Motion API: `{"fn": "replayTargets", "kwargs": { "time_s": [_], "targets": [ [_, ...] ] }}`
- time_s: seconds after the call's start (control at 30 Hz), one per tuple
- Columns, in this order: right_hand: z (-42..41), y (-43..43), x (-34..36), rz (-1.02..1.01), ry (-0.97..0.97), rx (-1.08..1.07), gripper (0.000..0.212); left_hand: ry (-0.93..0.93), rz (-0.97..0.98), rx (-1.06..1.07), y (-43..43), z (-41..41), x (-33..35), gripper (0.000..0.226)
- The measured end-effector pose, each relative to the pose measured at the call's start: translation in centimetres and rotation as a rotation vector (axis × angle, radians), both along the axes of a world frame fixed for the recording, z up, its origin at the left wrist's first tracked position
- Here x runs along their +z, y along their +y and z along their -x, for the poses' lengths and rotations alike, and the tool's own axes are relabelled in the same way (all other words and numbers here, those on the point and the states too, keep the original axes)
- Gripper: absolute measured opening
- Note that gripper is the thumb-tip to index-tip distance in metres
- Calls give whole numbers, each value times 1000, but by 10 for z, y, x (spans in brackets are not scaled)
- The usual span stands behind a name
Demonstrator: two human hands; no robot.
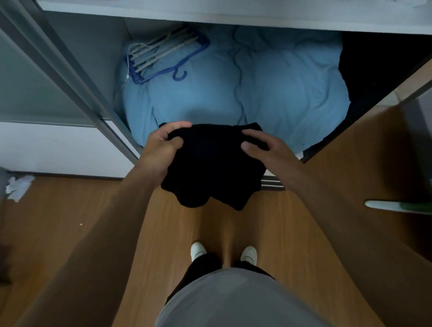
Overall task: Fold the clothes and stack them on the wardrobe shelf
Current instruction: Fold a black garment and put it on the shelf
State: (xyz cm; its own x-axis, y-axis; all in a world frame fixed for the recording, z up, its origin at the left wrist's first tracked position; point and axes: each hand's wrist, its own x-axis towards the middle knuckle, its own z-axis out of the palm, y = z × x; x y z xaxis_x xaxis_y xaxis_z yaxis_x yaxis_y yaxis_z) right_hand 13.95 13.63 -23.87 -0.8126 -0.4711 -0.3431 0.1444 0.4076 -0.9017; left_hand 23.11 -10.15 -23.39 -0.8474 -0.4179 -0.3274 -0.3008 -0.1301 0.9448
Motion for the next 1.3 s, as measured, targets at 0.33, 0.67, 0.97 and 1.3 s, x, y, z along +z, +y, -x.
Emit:
{"fn": "replayTargets", "kwargs": {
  "time_s": [0.33, 0.67, 0.97, 1.3],
  "targets": [
    [7, -61, 11, -714, 660, 158, 43, -330, 403, -555, -58, -1, 19, 99],
    [45, -97, 80, -195, 614, -162, 46, -146, 1051, -342, -97, 35, 73, 31],
    [93, -165, 164, 357, 236, -142, 33, 254, 527, -90, -152, 54, 137, 42],
    [195, -313, 238, 1190, -341, -41, 12, 620, 1023, 217, -200, 107, 190, 31]
  ]
}}
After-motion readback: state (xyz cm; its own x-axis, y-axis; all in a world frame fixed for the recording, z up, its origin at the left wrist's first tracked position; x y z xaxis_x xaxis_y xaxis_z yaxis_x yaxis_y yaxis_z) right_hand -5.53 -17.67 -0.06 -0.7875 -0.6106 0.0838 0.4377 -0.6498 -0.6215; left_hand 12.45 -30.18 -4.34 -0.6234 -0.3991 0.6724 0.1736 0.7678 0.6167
